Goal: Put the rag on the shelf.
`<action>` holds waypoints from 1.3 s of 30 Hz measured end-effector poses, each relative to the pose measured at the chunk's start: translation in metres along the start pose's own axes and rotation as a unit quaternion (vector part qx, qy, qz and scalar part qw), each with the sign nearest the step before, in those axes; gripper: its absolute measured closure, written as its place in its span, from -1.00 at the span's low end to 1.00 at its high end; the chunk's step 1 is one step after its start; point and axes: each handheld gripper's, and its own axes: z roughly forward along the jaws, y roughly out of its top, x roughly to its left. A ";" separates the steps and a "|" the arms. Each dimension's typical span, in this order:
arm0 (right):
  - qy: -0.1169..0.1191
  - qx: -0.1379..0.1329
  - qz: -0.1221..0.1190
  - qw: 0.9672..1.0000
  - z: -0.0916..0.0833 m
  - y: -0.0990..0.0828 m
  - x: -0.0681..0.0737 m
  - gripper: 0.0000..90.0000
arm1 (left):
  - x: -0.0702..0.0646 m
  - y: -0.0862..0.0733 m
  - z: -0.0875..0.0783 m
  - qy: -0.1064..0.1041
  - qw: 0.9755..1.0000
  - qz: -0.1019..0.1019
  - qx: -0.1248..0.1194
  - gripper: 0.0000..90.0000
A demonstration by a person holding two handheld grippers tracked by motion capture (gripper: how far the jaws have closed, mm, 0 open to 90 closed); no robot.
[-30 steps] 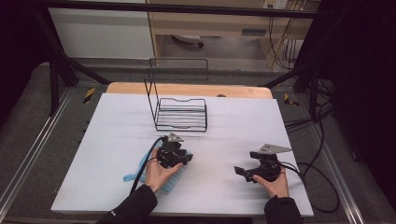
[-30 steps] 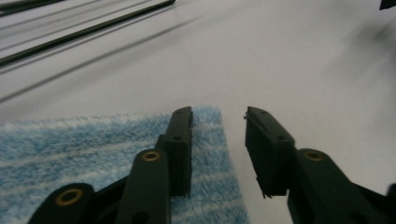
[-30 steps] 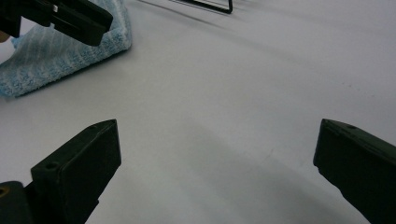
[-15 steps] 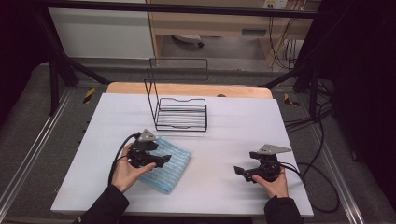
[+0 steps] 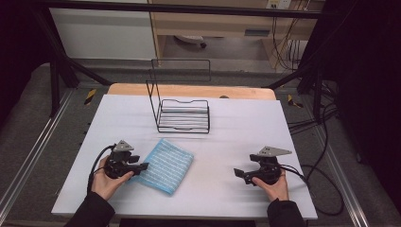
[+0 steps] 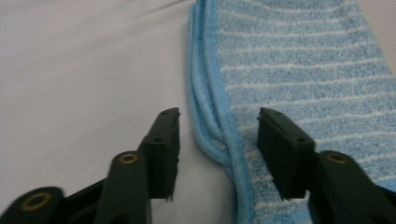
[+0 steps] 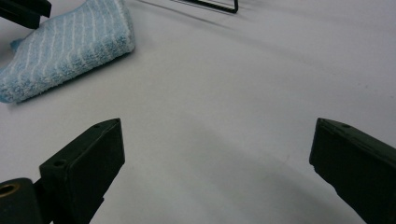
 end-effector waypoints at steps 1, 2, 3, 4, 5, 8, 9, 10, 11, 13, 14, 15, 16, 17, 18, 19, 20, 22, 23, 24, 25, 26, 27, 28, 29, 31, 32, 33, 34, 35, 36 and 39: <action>0.002 0.000 -0.003 1.000 0.001 0.001 0.001 -0.89 | 0.000 -0.001 0.001 -0.003 1.000 -0.001 0.001 0.19; 0.002 -0.001 -0.001 1.000 0.002 0.002 0.003 -0.87 | 0.001 -0.002 0.002 -0.007 1.000 -0.002 0.001 0.23; 0.002 -0.004 0.003 1.000 0.003 0.003 0.005 -0.85 | 0.001 -0.003 0.003 -0.010 1.000 -0.002 0.001 0.28; 0.004 -0.004 0.005 1.000 0.004 0.004 0.007 -0.84 | 0.000 -0.003 0.004 -0.012 1.000 -0.002 0.001 0.32; 0.003 -0.006 0.002 1.000 0.005 0.005 0.008 -0.82 | 0.000 -0.004 0.004 -0.014 1.000 -0.002 0.000 0.36; 0.005 -0.007 0.007 1.000 0.011 0.009 0.016 -0.76 | -0.004 -0.006 0.007 -0.007 1.000 0.009 -0.001 0.43; 0.005 -0.008 0.005 1.000 0.013 0.011 0.019 -0.74 | -0.004 -0.006 0.007 -0.007 1.000 0.009 -0.001 0.44; 0.002 -0.009 0.005 1.000 0.016 0.013 0.022 -0.73 | -0.007 -0.006 0.007 0.002 1.000 0.019 0.000 0.44; -0.001 -0.009 0.003 1.000 0.018 0.015 0.026 -0.72 | -0.007 -0.006 0.007 0.001 1.000 0.020 0.000 0.45; -0.003 -0.009 0.001 1.000 0.024 0.020 0.033 -0.69 | -0.006 -0.007 0.007 -0.004 1.000 0.014 0.000 0.48; -0.002 -0.009 0.002 1.000 0.027 0.022 0.036 -0.68 | -0.005 -0.007 0.008 -0.007 1.000 0.010 0.000 0.49; -0.003 -0.006 0.002 1.000 0.030 0.024 0.040 -0.67 | -0.005 -0.007 0.008 -0.010 1.000 0.007 0.000 0.50; -0.002 -0.007 0.001 1.000 0.033 0.026 0.044 -0.65 | -0.004 -0.007 0.008 -0.013 1.000 0.004 0.001 0.51; 0.001 -0.006 0.000 1.000 0.036 0.029 0.047 -0.62 | -0.003 -0.007 0.008 -0.015 1.000 0.001 0.001 0.52; 0.000 -0.004 0.000 1.000 0.040 0.031 0.051 -0.60 | -0.002 -0.007 0.008 -0.018 1.000 -0.002 0.002 0.52; 0.001 -0.004 0.001 1.000 0.044 0.033 0.054 -0.57 | -0.002 -0.007 0.008 -0.020 1.000 -0.005 0.004 0.53; 0.004 -0.005 0.001 1.000 0.048 0.035 0.058 -0.53 | -0.002 -0.007 0.008 -0.020 1.000 -0.005 0.004 0.53; 0.006 -0.001 0.000 1.000 0.058 0.038 0.065 -0.47 | -0.001 -0.007 0.009 -0.023 1.000 -0.007 0.005 0.55; 0.008 0.003 -0.001 1.000 0.063 0.040 0.068 -0.44 | -0.001 -0.007 0.009 -0.023 1.000 -0.007 0.005 0.55; 0.007 0.008 0.003 1.000 0.068 0.042 0.072 -0.40 | -0.001 -0.007 0.009 -0.022 1.000 -0.006 0.005 0.55; 0.006 0.011 0.001 1.000 0.074 0.044 0.075 -0.38 | -0.002 -0.007 0.009 -0.021 1.000 -0.005 0.006 0.55; 0.006 0.013 -0.002 1.000 0.080 0.046 0.078 -0.37 | -0.002 -0.007 0.009 -0.021 1.000 -0.005 0.006 0.55; 0.009 0.016 -0.002 1.000 0.084 0.048 0.081 -0.34 | -0.002 -0.007 0.009 -0.021 1.000 -0.006 0.006 0.56; 0.007 0.019 -0.005 1.000 0.089 0.050 0.084 -0.33 | -0.002 -0.007 0.009 -0.021 1.000 -0.004 0.005 0.56; 0.008 0.020 -0.004 1.000 0.094 0.052 0.087 -0.32 | -0.002 -0.007 0.009 -0.021 1.000 -0.003 0.005 0.56; 0.004 0.023 -0.003 1.000 0.101 0.054 0.091 -0.24 | -0.002 -0.008 0.009 -0.019 1.000 -0.001 0.005 0.55; 0.003 0.020 0.001 1.000 0.105 0.055 0.093 -0.21 | -0.002 -0.008 0.009 -0.019 1.000 -0.001 0.005 0.56; 0.003 0.017 0.006 1.000 0.108 0.056 0.094 -0.14 | -0.003 -0.008 0.009 -0.018 1.000 -0.001 0.005 0.56; 0.004 0.019 0.013 1.000 0.111 0.056 0.095 -0.09 | -0.003 -0.008 0.009 -0.018 1.000 -0.001 0.005 0.56; -0.001 0.022 0.016 1.000 0.114 0.056 0.097 -0.04 | -0.003 -0.008 0.009 -0.018 1.000 -0.002 0.005 0.56; -0.005 0.022 0.015 1.000 0.117 0.056 0.098 0.02 | -0.003 -0.008 0.009 -0.018 1.000 -0.002 0.006 0.56; -0.012 0.020 0.030 0.999 0.122 0.056 0.099 0.20 | -0.003 -0.007 0.008 -0.019 1.000 -0.007 0.008 0.59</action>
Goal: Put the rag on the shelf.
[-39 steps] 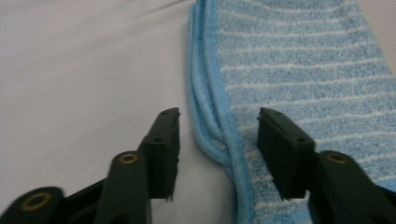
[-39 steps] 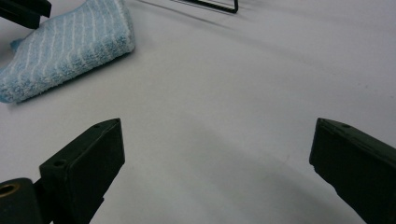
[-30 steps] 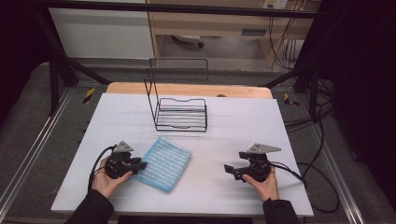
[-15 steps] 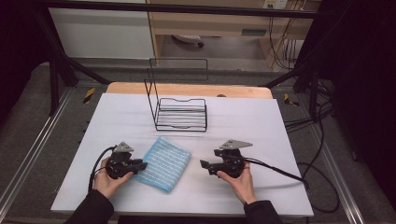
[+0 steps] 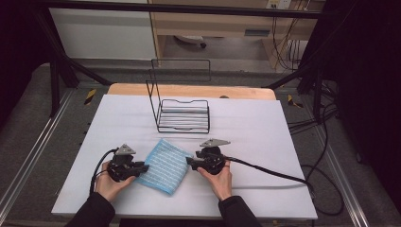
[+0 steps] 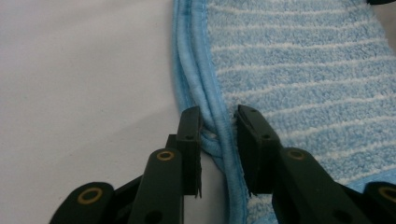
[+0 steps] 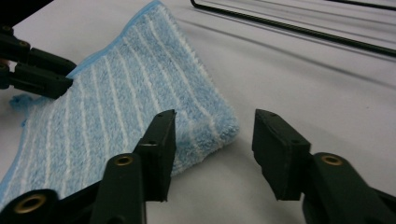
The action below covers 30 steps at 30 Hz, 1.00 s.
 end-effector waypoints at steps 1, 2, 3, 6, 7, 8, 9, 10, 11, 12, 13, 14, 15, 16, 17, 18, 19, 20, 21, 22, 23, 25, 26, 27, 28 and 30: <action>-0.006 0.001 0.005 1.000 0.001 0.000 0.000 0.25 | 0.000 0.000 0.000 0.000 1.000 0.000 0.000 0.60; -0.008 0.003 0.009 1.000 0.002 0.000 -0.001 0.29 | 0.000 0.000 0.000 -0.001 1.000 -0.001 0.001 0.62; -0.008 0.004 0.011 1.000 0.003 0.000 -0.001 0.32 | 0.000 0.000 0.000 -0.002 1.000 -0.001 0.001 0.63; -0.005 0.006 0.023 1.000 0.007 -0.002 -0.001 0.41 | 0.000 0.001 -0.001 -0.003 1.000 0.000 0.003 0.67; -0.005 0.008 0.024 1.000 0.009 -0.003 -0.001 0.42 | 0.000 0.001 -0.001 -0.003 1.000 0.001 0.003 0.67; -0.006 0.010 0.028 1.000 0.010 -0.004 -0.001 0.45 | 0.000 0.001 -0.001 -0.003 1.000 0.001 0.003 0.68; -0.006 0.012 0.031 0.999 0.011 -0.005 -0.001 0.49 | 0.000 0.001 -0.001 -0.004 1.000 0.002 0.003 0.69; -0.005 0.012 0.035 0.999 0.012 -0.006 0.000 0.53 | 0.000 0.001 -0.001 -0.003 1.000 0.003 0.004 0.69; -0.005 0.011 0.040 0.999 0.013 -0.007 0.001 0.58 | 0.000 0.001 -0.001 -0.003 1.000 0.002 0.004 0.70; -0.005 0.008 0.044 0.999 0.013 -0.007 0.001 0.63 | 0.000 0.001 -0.001 -0.003 1.000 0.002 0.004 0.71; -0.006 0.004 0.047 0.999 0.013 -0.008 0.002 0.68 | 0.000 0.001 -0.002 -0.003 1.000 0.000 0.005 0.71; -0.005 0.002 0.051 0.999 0.013 -0.008 0.003 0.73 | 0.000 0.001 -0.002 -0.003 1.000 0.000 0.005 0.72; -0.006 -0.002 0.052 0.999 0.013 -0.009 0.003 0.76 | 0.000 0.001 -0.002 -0.005 1.000 -0.005 0.006 0.73; -0.007 -0.005 0.054 0.998 0.013 -0.010 0.004 0.79 | 0.000 0.001 -0.003 -0.007 1.000 -0.007 0.005 0.74; -0.008 -0.008 0.053 0.999 0.013 -0.011 0.005 0.80 | 0.000 0.001 -0.003 -0.008 1.000 -0.008 0.005 0.75; -0.010 -0.011 0.053 0.999 0.013 -0.012 0.005 0.82 | 0.001 0.001 -0.003 -0.009 1.000 -0.007 0.005 0.76; -0.010 -0.013 0.051 0.999 0.012 -0.012 0.006 0.83 | 0.001 0.000 -0.004 -0.008 1.000 -0.007 0.004 0.77; -0.010 -0.013 0.051 0.999 0.012 -0.012 0.006 0.83 | 0.001 0.000 -0.004 -0.008 1.000 -0.007 0.004 0.79; -0.012 -0.016 0.046 0.999 0.011 -0.012 0.006 0.84 | 0.000 0.000 -0.005 -0.008 1.000 -0.008 0.003 0.81; -0.012 -0.015 0.044 0.999 0.010 -0.012 0.006 0.84 | 0.000 0.000 -0.005 -0.009 1.000 -0.007 0.003 0.82; -0.011 -0.015 0.042 0.999 0.008 -0.011 0.006 0.84 | 0.000 0.000 -0.006 -0.009 1.000 -0.008 0.003 0.84; -0.007 -0.016 0.041 0.999 0.004 -0.008 0.006 0.85 | -0.001 0.000 -0.007 -0.013 1.000 -0.012 0.004 0.86; -0.005 -0.015 0.041 0.999 0.002 -0.006 0.006 0.85 | -0.002 0.000 -0.007 -0.015 1.000 -0.013 0.004 0.87; -0.001 -0.013 0.040 0.999 0.000 -0.004 0.005 0.85 | -0.002 0.000 -0.007 -0.015 1.000 -0.013 0.004 0.88; 0.000 -0.010 0.040 0.999 -0.002 -0.002 0.005 0.85 | -0.004 0.000 -0.007 -0.019 1.000 -0.013 0.004 0.88; 0.000 -0.004 0.035 0.999 -0.004 0.001 0.003 0.85 | -0.007 0.000 -0.007 -0.025 1.000 -0.016 0.006 0.88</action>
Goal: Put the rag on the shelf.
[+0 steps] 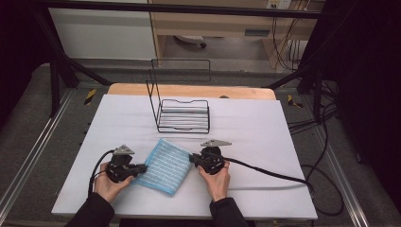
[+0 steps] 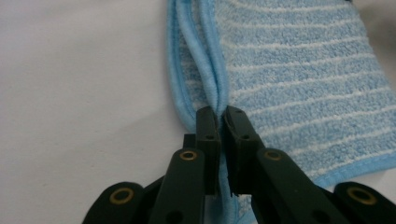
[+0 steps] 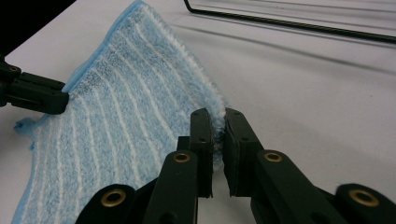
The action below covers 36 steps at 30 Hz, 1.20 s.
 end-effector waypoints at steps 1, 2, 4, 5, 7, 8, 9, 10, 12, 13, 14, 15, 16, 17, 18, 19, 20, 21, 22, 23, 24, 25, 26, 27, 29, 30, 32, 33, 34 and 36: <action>0.000 0.003 -0.001 1.000 -0.001 0.001 -0.001 0.85 | -0.001 0.000 0.000 -0.004 1.000 0.000 0.001 0.89; -0.002 0.007 -0.006 1.000 -0.001 0.003 -0.002 0.85 | -0.003 0.000 0.001 -0.009 1.000 -0.002 0.001 0.89; -0.005 0.014 -0.008 1.000 -0.002 0.007 -0.005 0.85 | -0.007 0.000 0.001 -0.020 1.000 -0.005 0.002 0.89; -0.005 0.015 -0.012 1.000 -0.002 0.009 -0.006 0.85 | -0.009 0.000 0.001 -0.026 1.000 -0.006 0.004 0.89; -0.004 0.017 -0.018 1.000 -0.002 0.014 -0.010 0.85 | -0.014 -0.001 0.002 -0.036 0.999 -0.005 0.003 0.90; -0.005 0.020 -0.022 1.000 -0.002 0.016 -0.012 0.85 | -0.017 -0.001 0.003 -0.036 0.999 -0.002 0.003 0.90; -0.005 0.022 -0.026 0.999 -0.001 0.018 -0.014 0.85 | -0.020 -0.001 0.003 -0.038 0.999 0.001 0.003 0.90; -0.007 0.024 -0.034 0.999 0.000 0.020 -0.015 0.84 | -0.023 -0.001 0.004 -0.039 0.999 0.001 0.001 0.90; -0.014 0.027 -0.057 0.998 0.002 0.024 -0.015 0.84 | -0.027 -0.001 0.005 -0.034 0.999 0.004 -0.001 0.90; -0.015 0.028 -0.069 0.997 0.004 0.025 -0.015 0.84 | -0.028 -0.002 0.005 -0.030 1.000 0.008 -0.002 0.90; -0.017 0.028 -0.076 0.997 0.006 0.026 -0.014 0.84 | -0.029 -0.002 0.005 -0.026 1.000 0.009 -0.002 0.89; -0.016 0.026 -0.080 0.996 0.008 0.027 -0.015 0.84 | -0.028 -0.002 0.004 -0.018 1.000 0.013 -0.004 0.89; -0.017 0.027 -0.083 0.996 0.011 0.027 -0.016 0.82 | -0.028 -0.002 0.004 -0.016 1.000 0.015 -0.005 0.88; -0.018 0.027 -0.085 0.996 0.013 0.027 -0.017 0.78 | -0.027 -0.001 0.003 -0.013 1.000 0.016 -0.010 0.84; -0.022 0.027 -0.086 0.996 0.015 0.026 -0.018 0.71 | -0.026 -0.001 0.002 -0.007 1.000 0.018 -0.013 0.80; -0.030 0.023 -0.093 0.995 0.015 0.025 -0.018 0.60 | -0.026 -0.001 0.002 -0.002 1.000 0.019 -0.017 0.71; -0.038 0.017 -0.098 0.994 0.014 0.024 -0.017 0.53 | -0.025 -0.001 0.002 0.006 0.999 0.024 -0.020 0.63; -0.038 0.014 -0.097 0.994 0.011 0.023 -0.015 0.41 | -0.024 -0.001 0.001 0.011 0.999 0.023 -0.022 0.56; -0.033 0.004 -0.093 0.995 0.008 0.021 -0.014 0.28 | -0.023 -0.001 0.001 0.014 0.999 0.021 -0.022 0.50; -0.031 0.003 -0.087 0.996 0.003 0.018 -0.011 0.22 | -0.021 0.000 0.001 0.015 0.999 0.024 -0.023 0.45; -0.027 0.005 -0.086 0.996 -0.001 0.015 -0.008 0.16 | -0.020 0.000 0.002 0.014 0.999 0.021 -0.022 0.42; -0.021 0.007 -0.085 0.996 -0.004 0.011 -0.004 0.10 | -0.019 0.000 0.002 0.015 0.999 0.020 -0.021 0.39; -0.014 0.009 -0.084 0.996 -0.008 0.007 -0.001 0.08 | -0.019 0.000 0.002 0.015 0.999 0.020 -0.021 0.37; -0.009 0.010 -0.080 0.997 -0.011 0.002 0.003 0.07 | -0.018 0.000 0.002 0.015 0.999 0.020 -0.020 0.36; 0.008 0.016 -0.070 0.997 -0.016 -0.008 0.010 0.06 | -0.017 0.000 0.003 0.016 0.999 0.022 -0.018 0.35; 0.011 0.020 -0.069 0.997 -0.017 -0.012 0.013 0.06 | -0.016 0.000 0.004 0.016 0.999 0.022 -0.017 0.35; 0.013 0.022 -0.067 0.997 -0.017 -0.016 0.015 0.06 | -0.015 -0.001 0.005 0.013 1.000 0.020 -0.015 0.39; 0.014 0.028 -0.063 0.997 -0.017 -0.020 0.017 0.07 | -0.015 -0.001 0.005 0.010 1.000 0.019 -0.014 0.39; 0.015 0.036 -0.061 0.997 -0.017 -0.027 0.021 0.09 | -0.015 -0.001 0.006 0.007 1.000 0.018 -0.014 0.47; 0.013 0.040 -0.057 0.997 -0.018 -0.031 0.023 0.12 | -0.016 -0.002 0.007 -0.003 1.000 0.019 -0.011 0.55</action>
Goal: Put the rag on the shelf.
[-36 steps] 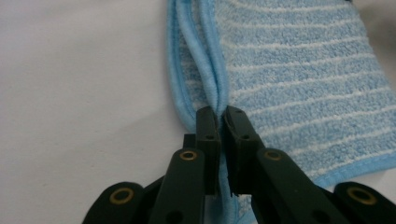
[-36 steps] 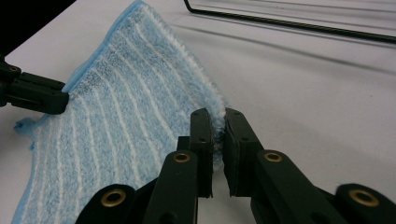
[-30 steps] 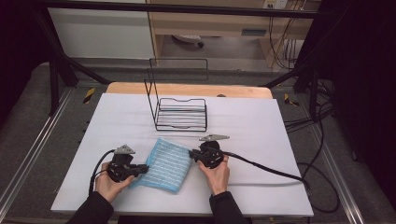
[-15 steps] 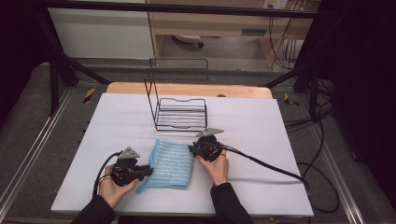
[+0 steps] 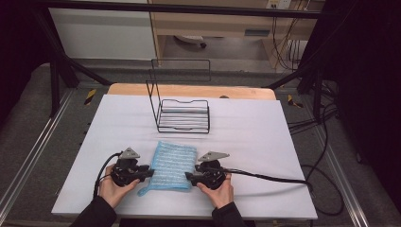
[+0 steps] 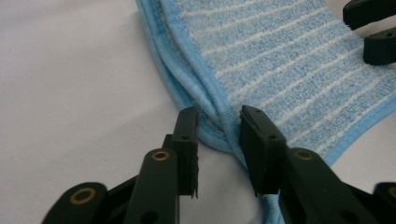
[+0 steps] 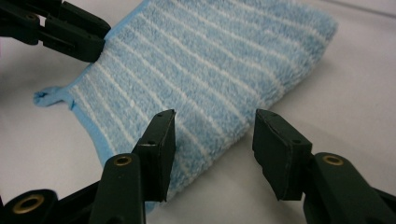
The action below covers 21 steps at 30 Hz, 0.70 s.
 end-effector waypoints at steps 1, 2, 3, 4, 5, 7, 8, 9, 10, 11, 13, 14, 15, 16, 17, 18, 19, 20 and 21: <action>0.000 0.000 0.004 1.000 0.000 -0.002 0.001 0.15 | 0.000 0.000 0.000 0.000 1.000 0.002 0.001 0.62; 0.001 0.001 0.005 1.000 0.000 -0.004 0.002 0.16 | -0.001 0.000 0.001 -0.004 1.000 0.001 0.002 0.65; 0.002 0.001 0.007 1.000 0.001 -0.005 0.003 0.18 | -0.001 0.000 0.002 -0.006 1.000 -0.002 0.003 0.69; 0.002 0.001 0.007 1.000 0.002 -0.007 0.004 0.21 | -0.001 -0.001 0.002 -0.007 1.000 -0.003 0.004 0.74; 0.003 0.002 0.010 1.000 0.003 -0.008 0.005 0.23 | -0.001 -0.001 0.002 -0.007 1.000 -0.003 0.004 0.78; 0.004 0.001 0.017 1.000 0.004 -0.010 0.006 0.32 | -0.001 -0.001 0.002 -0.015 1.000 -0.008 0.007 0.87; 0.008 0.001 0.022 1.000 0.005 -0.011 0.006 0.39 | -0.001 0.000 0.002 -0.017 1.000 -0.010 0.008 0.90; 0.011 0.001 0.026 1.000 0.005 -0.011 0.007 0.44 | -0.001 0.000 0.002 -0.018 1.000 -0.011 0.009 0.92; 0.012 0.002 0.031 0.999 0.006 -0.012 0.007 0.51 | -0.001 0.000 0.002 -0.018 1.000 -0.011 0.009 0.93; 0.015 0.002 0.035 0.999 0.006 -0.012 0.007 0.60 | -0.001 0.000 0.002 -0.018 1.000 -0.011 0.009 0.94; 0.018 0.001 0.037 0.999 0.007 -0.012 0.007 0.69 | -0.001 0.000 0.002 -0.019 1.000 -0.012 0.009 0.95; 0.021 -0.003 0.038 0.999 0.007 -0.012 0.007 0.83 | -0.001 0.000 0.002 -0.019 1.000 -0.012 0.009 0.95; 0.022 -0.004 0.041 0.999 0.006 -0.012 0.007 0.86 | -0.002 0.000 0.001 -0.019 1.000 -0.011 0.008 0.95; 0.022 -0.004 0.041 0.999 0.006 -0.012 0.007 0.86 | -0.002 0.000 0.001 -0.019 1.000 -0.011 0.008 0.96; 0.028 -0.004 0.046 0.999 0.004 -0.011 0.006 0.91 | -0.003 0.000 0.000 -0.023 1.000 -0.013 0.009 0.96; 0.030 -0.003 0.046 0.999 0.002 -0.011 0.004 0.91 | -0.004 0.000 0.000 -0.030 0.999 -0.016 0.009 0.96; 0.032 0.000 0.048 0.998 0.000 -0.010 0.004 0.92 | -0.005 0.000 0.000 -0.034 0.999 -0.017 0.010 0.96; 0.032 0.002 0.045 0.998 -0.001 -0.009 0.002 0.92 | -0.006 0.000 0.000 -0.040 0.999 -0.018 0.011 0.96; 0.032 0.006 0.044 0.998 -0.003 -0.007 0.001 0.92 | -0.006 0.000 0.000 -0.040 0.999 -0.018 0.011 0.96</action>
